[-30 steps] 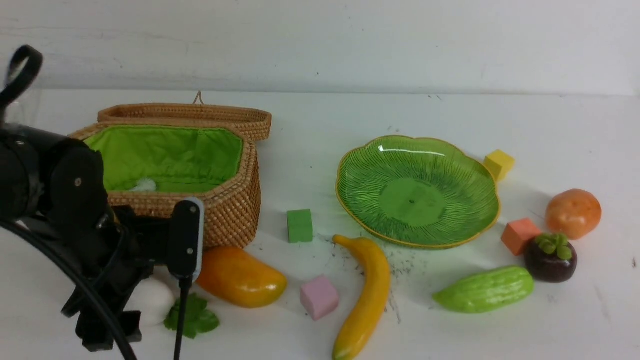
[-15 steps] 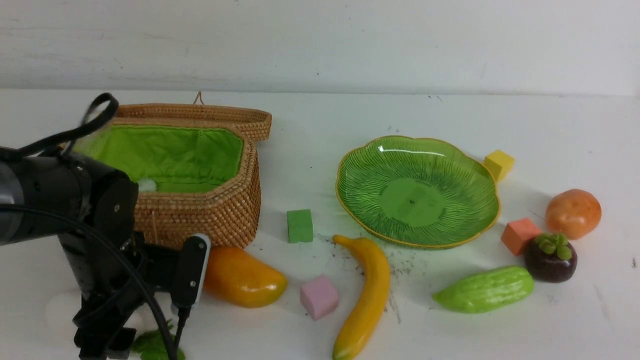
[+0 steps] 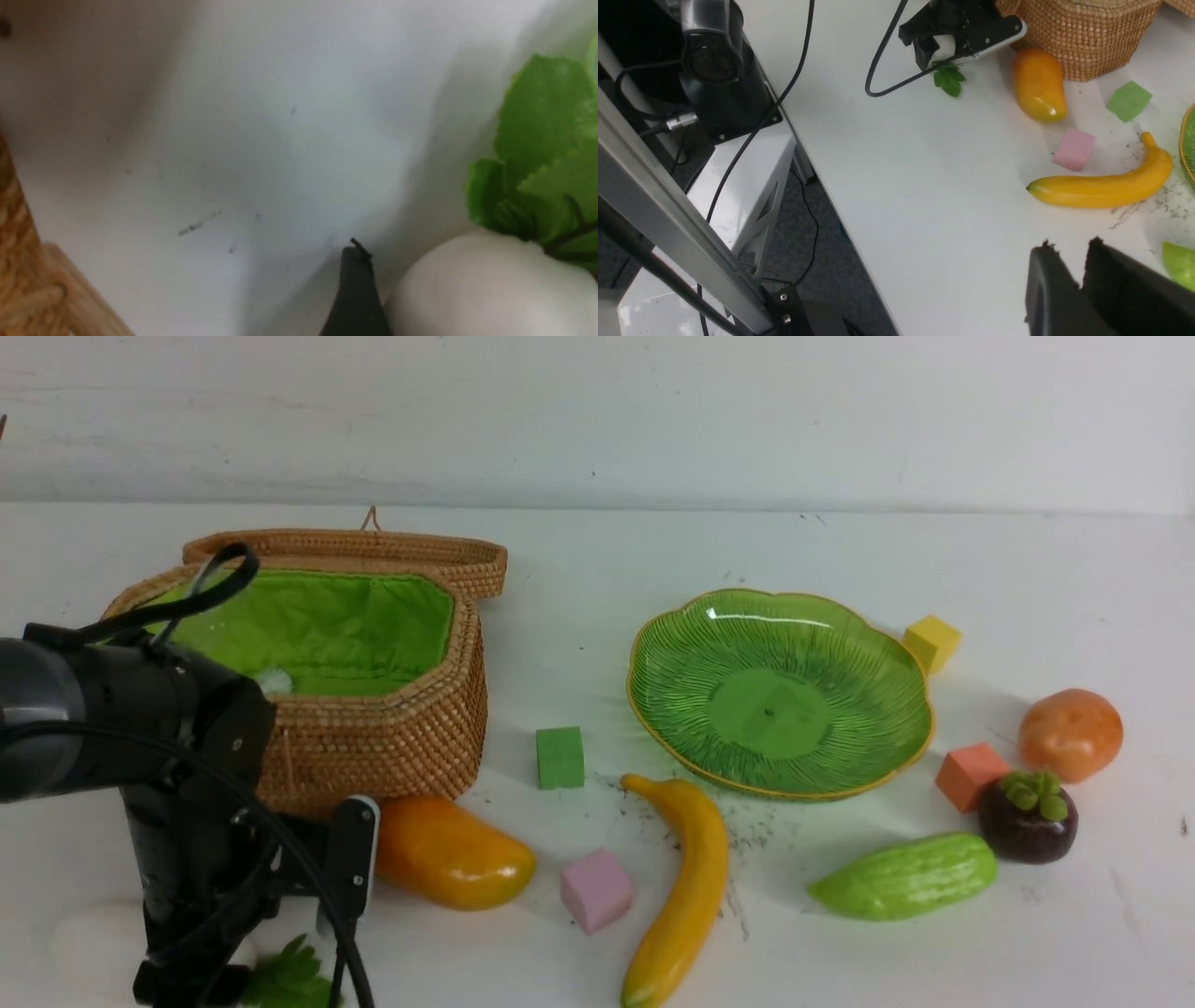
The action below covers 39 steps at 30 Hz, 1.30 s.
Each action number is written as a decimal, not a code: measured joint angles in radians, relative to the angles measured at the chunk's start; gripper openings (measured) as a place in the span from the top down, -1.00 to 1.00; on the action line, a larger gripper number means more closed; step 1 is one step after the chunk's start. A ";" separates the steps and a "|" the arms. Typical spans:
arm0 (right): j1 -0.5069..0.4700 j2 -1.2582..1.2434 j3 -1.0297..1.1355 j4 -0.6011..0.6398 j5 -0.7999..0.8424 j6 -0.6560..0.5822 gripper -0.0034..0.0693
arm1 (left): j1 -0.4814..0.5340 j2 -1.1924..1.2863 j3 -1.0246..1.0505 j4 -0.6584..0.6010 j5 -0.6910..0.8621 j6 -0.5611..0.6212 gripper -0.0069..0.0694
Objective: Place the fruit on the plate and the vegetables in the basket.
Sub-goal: Take a daikon with your left arm and place it on the basket on the left.
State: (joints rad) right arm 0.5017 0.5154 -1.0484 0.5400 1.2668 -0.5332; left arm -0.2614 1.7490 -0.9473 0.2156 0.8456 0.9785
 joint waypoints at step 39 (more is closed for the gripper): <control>0.000 0.000 0.000 -0.168 -0.278 0.208 0.48 | -0.004 -0.198 -0.182 0.186 -0.573 -0.362 -0.50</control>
State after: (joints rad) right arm 0.5017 0.5154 -1.0484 0.3719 0.9890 -0.3254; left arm -0.2653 1.5509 -1.1295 0.4020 0.2724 0.6162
